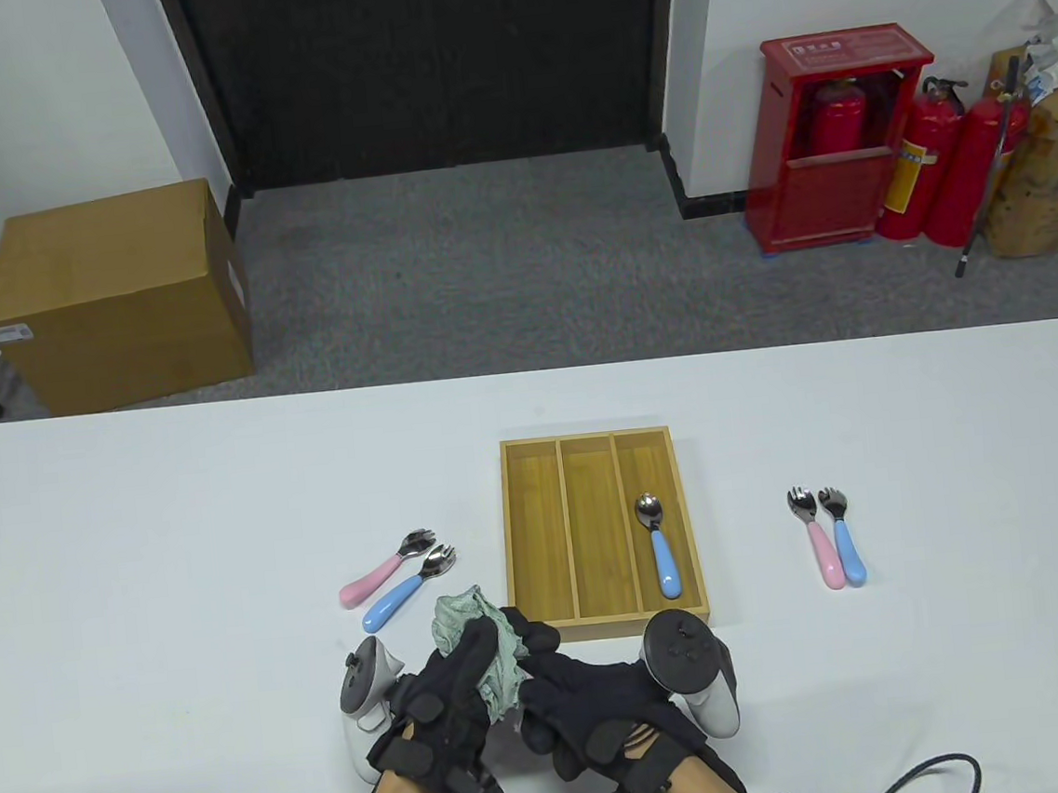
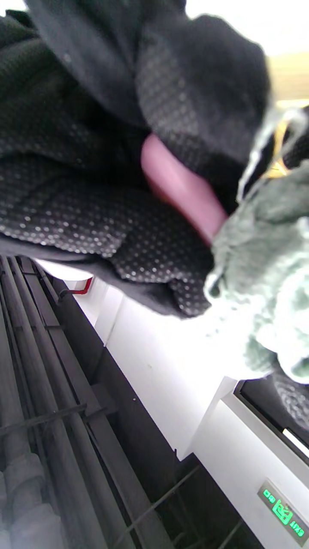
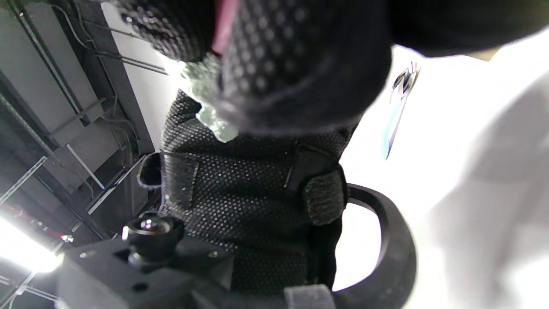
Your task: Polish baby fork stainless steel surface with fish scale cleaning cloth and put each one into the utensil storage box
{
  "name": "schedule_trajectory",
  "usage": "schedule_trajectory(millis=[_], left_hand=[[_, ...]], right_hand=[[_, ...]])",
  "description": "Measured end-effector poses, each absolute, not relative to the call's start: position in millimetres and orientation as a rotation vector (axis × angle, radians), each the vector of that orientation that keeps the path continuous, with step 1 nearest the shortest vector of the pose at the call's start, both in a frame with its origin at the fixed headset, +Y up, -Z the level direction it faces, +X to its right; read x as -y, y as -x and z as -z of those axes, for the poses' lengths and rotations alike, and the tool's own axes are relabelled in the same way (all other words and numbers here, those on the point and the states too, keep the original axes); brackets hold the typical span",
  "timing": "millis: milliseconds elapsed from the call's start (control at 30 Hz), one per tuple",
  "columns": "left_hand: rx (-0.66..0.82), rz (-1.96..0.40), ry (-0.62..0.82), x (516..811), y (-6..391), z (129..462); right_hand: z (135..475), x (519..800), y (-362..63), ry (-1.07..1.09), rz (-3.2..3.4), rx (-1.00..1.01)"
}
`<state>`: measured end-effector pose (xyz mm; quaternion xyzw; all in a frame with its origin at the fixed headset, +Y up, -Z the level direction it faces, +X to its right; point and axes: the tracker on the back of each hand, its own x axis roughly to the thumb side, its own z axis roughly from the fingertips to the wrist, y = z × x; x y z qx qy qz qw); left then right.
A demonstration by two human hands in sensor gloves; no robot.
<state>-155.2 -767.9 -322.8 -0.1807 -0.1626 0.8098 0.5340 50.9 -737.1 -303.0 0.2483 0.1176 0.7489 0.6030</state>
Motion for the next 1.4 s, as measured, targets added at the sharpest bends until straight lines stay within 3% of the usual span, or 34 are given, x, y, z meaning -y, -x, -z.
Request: schedule_trajectory(millis=[700,1067,1400], left_hand=[[0.199,-1.695,0.162,764,184,326],[0.193,-1.873,0.306,773,166,325],[0.082,-1.643,0.078,759,189,328]], right_hand=[[302,738,-48,-0.574,-1.913,-0.151],[303,741,-53,-0.545,-1.911,-0.130],[304,739,-50,-0.553,-1.957,-0.085]])
